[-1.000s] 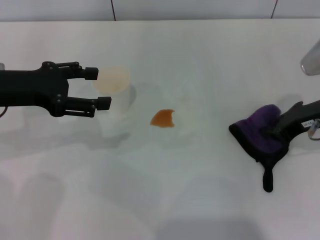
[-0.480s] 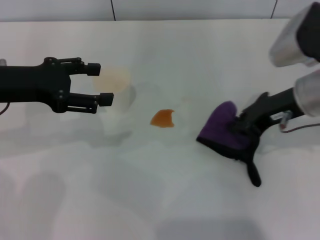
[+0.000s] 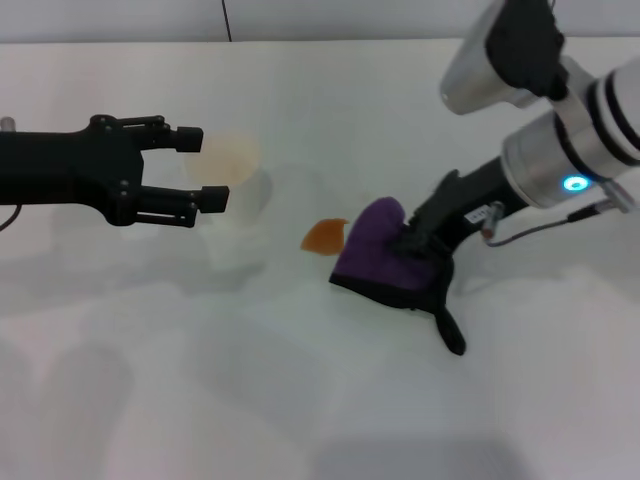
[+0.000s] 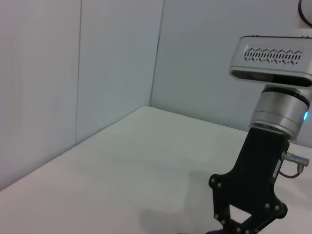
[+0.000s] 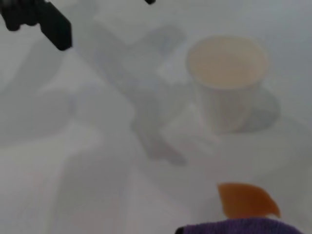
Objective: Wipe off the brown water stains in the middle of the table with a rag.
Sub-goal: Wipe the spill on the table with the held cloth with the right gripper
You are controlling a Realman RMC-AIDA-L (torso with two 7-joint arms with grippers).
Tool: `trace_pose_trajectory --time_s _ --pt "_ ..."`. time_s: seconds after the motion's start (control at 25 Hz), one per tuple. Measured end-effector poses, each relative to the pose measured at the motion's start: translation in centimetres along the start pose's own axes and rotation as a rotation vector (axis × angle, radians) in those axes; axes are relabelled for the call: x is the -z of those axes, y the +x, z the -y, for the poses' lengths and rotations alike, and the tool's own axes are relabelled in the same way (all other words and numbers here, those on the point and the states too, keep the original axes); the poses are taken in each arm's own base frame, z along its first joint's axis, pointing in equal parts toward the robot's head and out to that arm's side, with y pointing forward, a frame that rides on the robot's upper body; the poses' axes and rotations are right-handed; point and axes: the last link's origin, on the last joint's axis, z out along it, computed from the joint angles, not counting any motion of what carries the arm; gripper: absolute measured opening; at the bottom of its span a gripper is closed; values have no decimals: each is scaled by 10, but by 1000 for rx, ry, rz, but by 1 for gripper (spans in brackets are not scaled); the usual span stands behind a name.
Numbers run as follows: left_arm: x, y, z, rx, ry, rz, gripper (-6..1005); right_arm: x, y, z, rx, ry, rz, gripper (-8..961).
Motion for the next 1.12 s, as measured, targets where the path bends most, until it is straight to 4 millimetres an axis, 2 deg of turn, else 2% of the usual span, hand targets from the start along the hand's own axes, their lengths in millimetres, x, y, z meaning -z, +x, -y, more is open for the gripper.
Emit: trace_pose_trajectory --time_s 0.4,1.12 --pt "-2 4 2 -9 -2 0 874 -20 -31 -8 54 -67 -22 55" --pt "-4 3 1 -6 -2 3 875 -50 -61 -34 190 -117 -74 60"
